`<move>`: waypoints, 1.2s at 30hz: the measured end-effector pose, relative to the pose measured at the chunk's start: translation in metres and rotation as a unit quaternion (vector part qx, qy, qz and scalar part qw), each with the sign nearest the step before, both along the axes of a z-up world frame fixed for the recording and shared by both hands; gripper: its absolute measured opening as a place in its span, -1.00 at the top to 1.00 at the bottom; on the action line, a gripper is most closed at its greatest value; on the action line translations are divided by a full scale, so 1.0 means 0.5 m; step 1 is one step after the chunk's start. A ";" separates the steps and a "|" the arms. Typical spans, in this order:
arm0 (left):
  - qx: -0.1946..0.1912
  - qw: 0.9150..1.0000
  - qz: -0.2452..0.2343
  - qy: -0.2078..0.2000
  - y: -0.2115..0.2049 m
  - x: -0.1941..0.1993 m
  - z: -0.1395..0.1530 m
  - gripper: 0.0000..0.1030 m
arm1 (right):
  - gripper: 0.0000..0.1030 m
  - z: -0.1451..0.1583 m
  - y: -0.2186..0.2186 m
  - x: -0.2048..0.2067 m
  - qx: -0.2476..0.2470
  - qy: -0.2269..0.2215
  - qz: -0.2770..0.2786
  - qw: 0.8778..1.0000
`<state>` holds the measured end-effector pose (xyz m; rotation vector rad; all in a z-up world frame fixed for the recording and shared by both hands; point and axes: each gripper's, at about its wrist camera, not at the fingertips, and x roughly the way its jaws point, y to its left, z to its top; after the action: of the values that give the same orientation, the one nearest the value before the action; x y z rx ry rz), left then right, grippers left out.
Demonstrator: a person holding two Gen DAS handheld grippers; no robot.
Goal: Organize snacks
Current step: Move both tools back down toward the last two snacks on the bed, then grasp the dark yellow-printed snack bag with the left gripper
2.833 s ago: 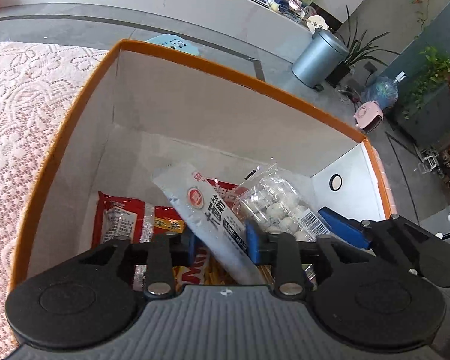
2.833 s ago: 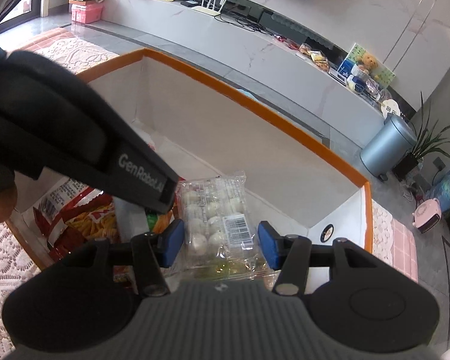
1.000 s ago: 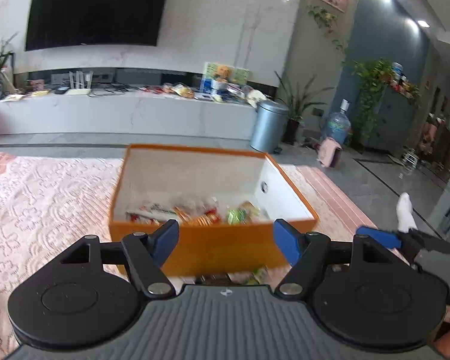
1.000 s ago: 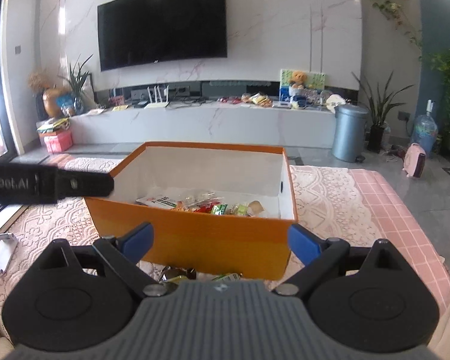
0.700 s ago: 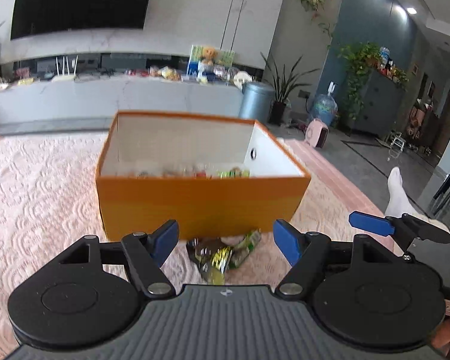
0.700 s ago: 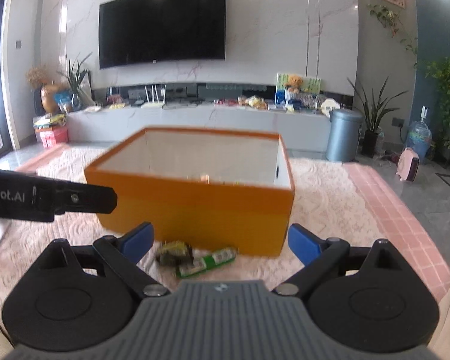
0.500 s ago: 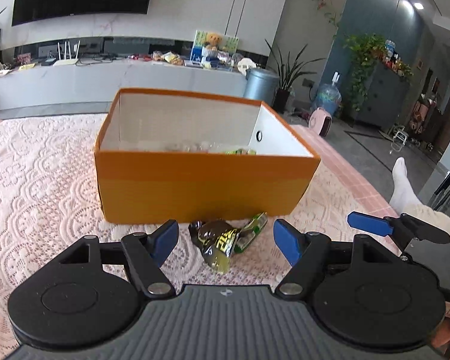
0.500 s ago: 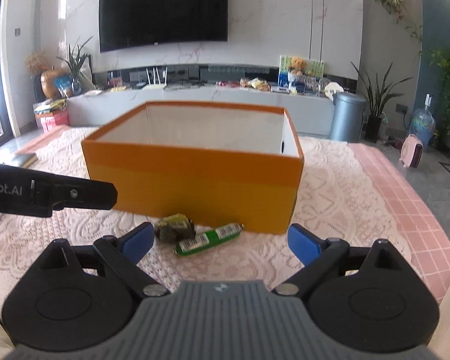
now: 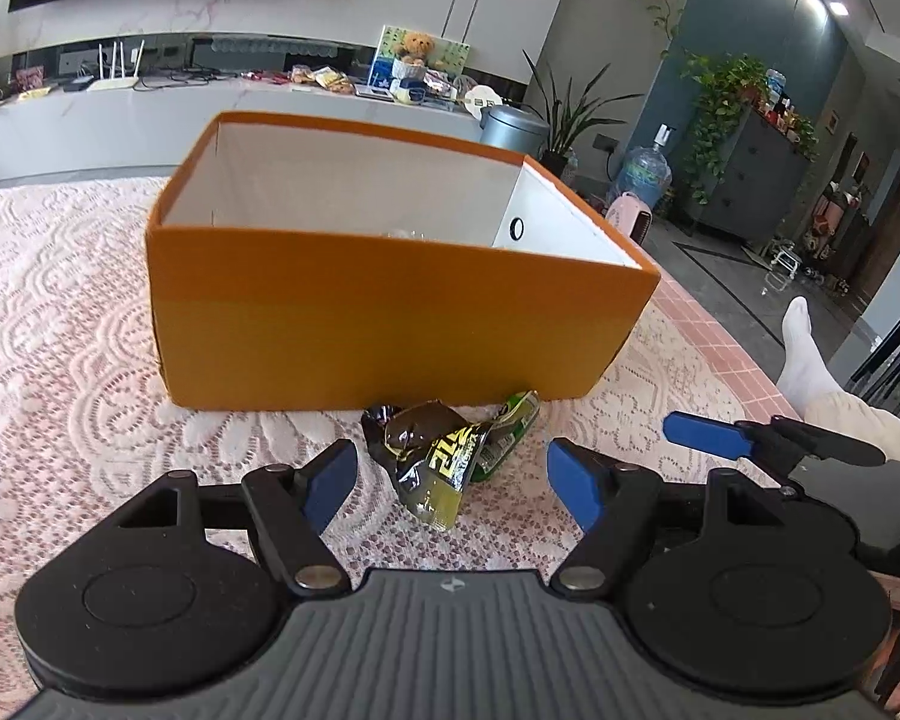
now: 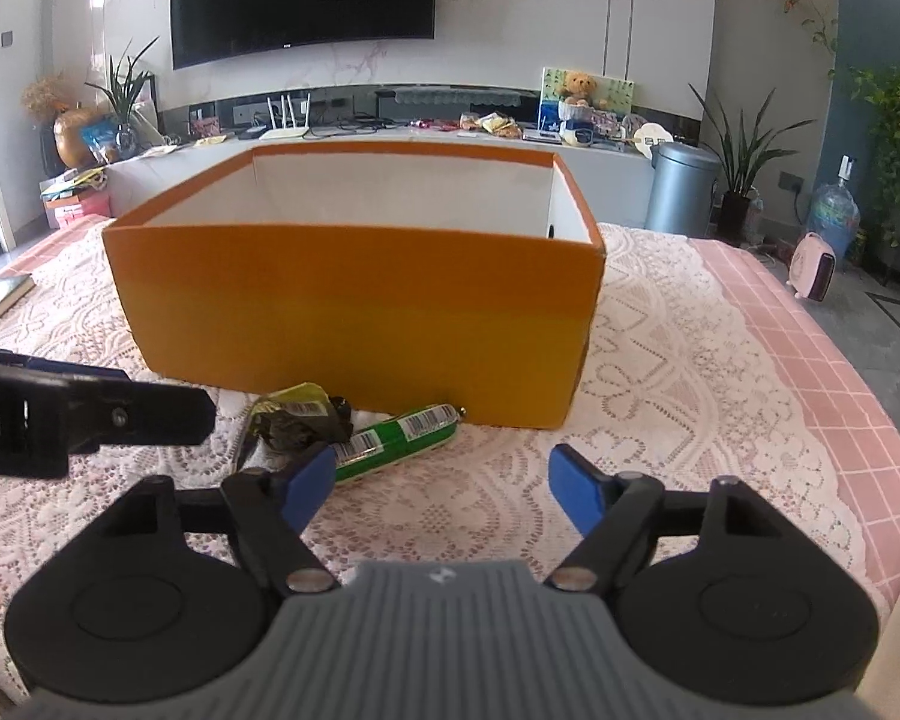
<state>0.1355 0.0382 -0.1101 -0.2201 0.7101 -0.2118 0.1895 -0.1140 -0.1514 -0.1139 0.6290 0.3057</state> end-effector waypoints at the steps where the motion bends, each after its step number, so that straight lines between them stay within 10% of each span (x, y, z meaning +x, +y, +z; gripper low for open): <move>1: -0.002 1.000 -0.001 0.002 0.002 0.003 -0.005 -0.65 | -0.37 -0.002 0.001 0.003 -0.001 0.001 0.001 1.000; 11: -0.031 0.999 -0.003 0.020 0.001 0.035 -0.039 -0.66 | -0.22 -0.030 0.020 0.034 -0.018 0.013 0.007 1.000; 28: 0.127 0.991 -0.034 0.026 -0.042 0.094 -0.060 -0.35 | -0.22 -0.069 0.026 0.059 -0.039 0.037 -0.002 0.999; 36: 0.120 0.991 -0.053 0.027 -0.053 0.126 -0.067 -0.35 | -0.23 -0.073 0.020 0.064 -0.041 0.037 -0.013 0.998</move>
<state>0.1985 0.0116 -0.1436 0.0414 0.7956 -0.2202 0.2213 -0.1039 -0.1881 -0.1745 0.7169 0.2599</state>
